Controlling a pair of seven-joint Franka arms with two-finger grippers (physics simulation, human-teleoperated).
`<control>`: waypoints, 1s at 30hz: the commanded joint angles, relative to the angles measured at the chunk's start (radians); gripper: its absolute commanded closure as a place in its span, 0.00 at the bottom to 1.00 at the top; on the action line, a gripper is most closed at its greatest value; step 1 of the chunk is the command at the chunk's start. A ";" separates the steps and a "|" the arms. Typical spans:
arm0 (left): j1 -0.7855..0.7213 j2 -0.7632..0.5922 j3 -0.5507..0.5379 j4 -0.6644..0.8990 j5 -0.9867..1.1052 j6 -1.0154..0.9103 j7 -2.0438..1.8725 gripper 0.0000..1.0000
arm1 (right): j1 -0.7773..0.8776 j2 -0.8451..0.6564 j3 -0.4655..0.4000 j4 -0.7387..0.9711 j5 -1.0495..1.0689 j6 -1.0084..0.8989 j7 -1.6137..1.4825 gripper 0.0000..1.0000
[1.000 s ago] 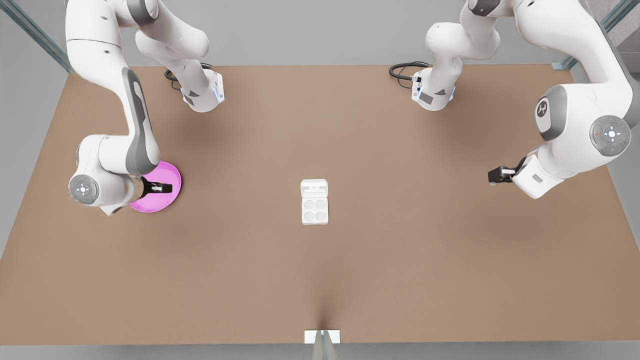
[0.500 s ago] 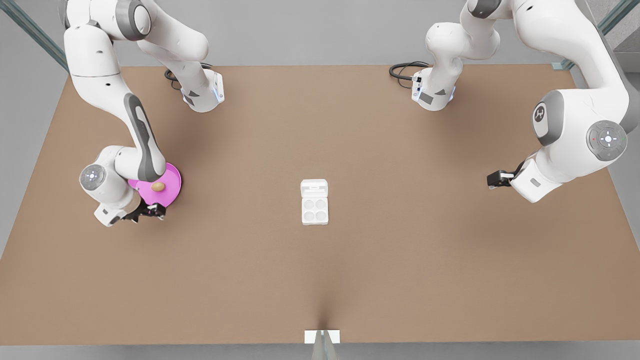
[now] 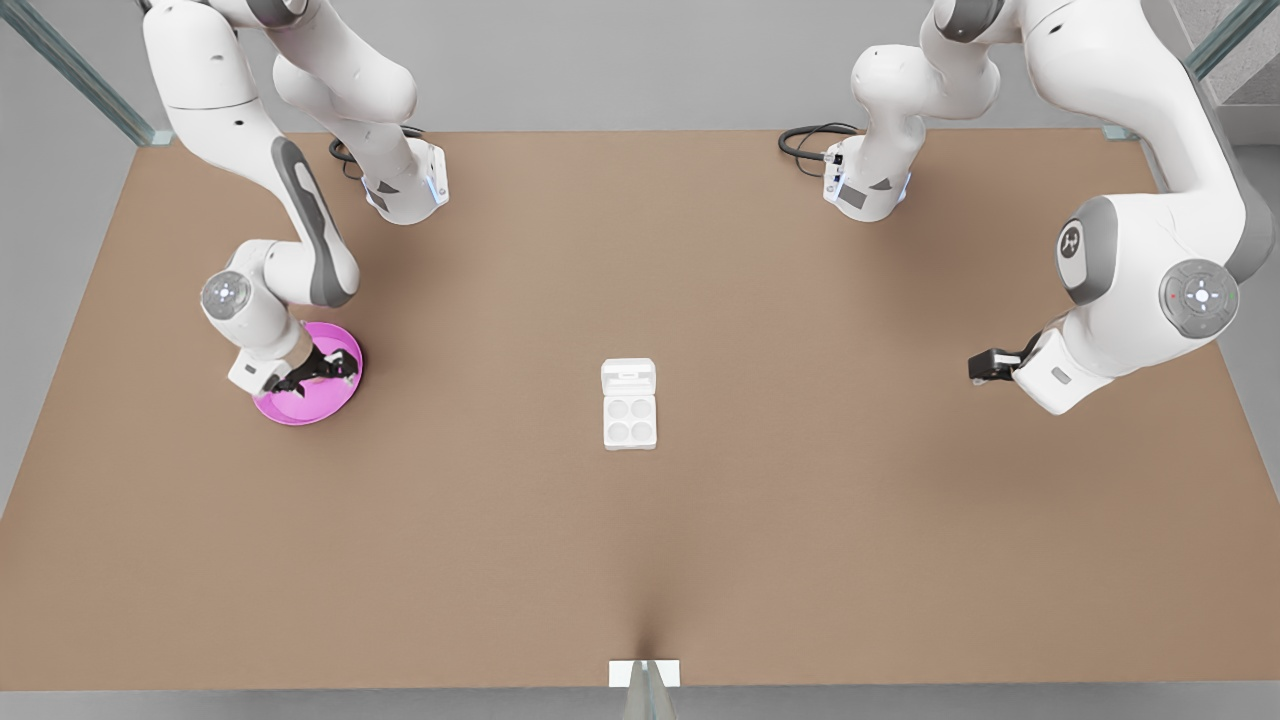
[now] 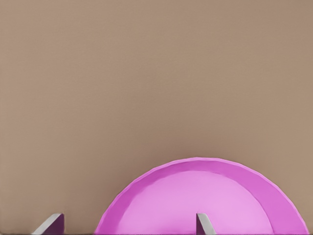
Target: Pack egg into the box and close the box lid
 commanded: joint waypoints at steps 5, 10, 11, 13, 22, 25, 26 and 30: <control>0.000 -0.001 0.002 -0.015 -0.001 0.026 0.004 0.00 | -0.033 0.051 0.000 -0.014 0.002 0.101 0.013 0.00; 0.000 0.005 0.003 -0.016 -0.001 0.040 0.004 0.00 | -0.038 0.047 0.000 -0.025 0.002 0.099 0.013 0.00; 0.000 0.003 0.003 -0.016 -0.001 0.040 0.004 0.00 | -0.059 0.045 0.000 -0.034 0.002 0.099 0.013 0.00; -0.001 0.003 0.003 -0.021 -0.001 0.042 0.004 0.00 | -0.078 0.042 0.000 -0.042 0.002 0.099 0.004 0.00; 0.000 0.005 0.003 -0.029 -0.001 0.043 0.004 0.00 | -0.142 0.108 0.000 -0.056 0.000 0.104 -0.001 0.00; 0.000 0.005 0.003 -0.029 -0.001 0.046 0.004 0.00 | -0.151 0.126 0.000 -0.056 0.000 0.105 -0.001 0.00; 0.000 0.005 0.003 -0.029 -0.001 0.046 0.004 0.00 | -0.151 0.145 0.000 -0.054 -0.001 0.108 0.001 0.00; 0.000 0.005 0.003 -0.030 -0.001 0.046 0.004 0.00 | -0.150 0.171 0.000 -0.053 -0.001 0.131 0.004 0.00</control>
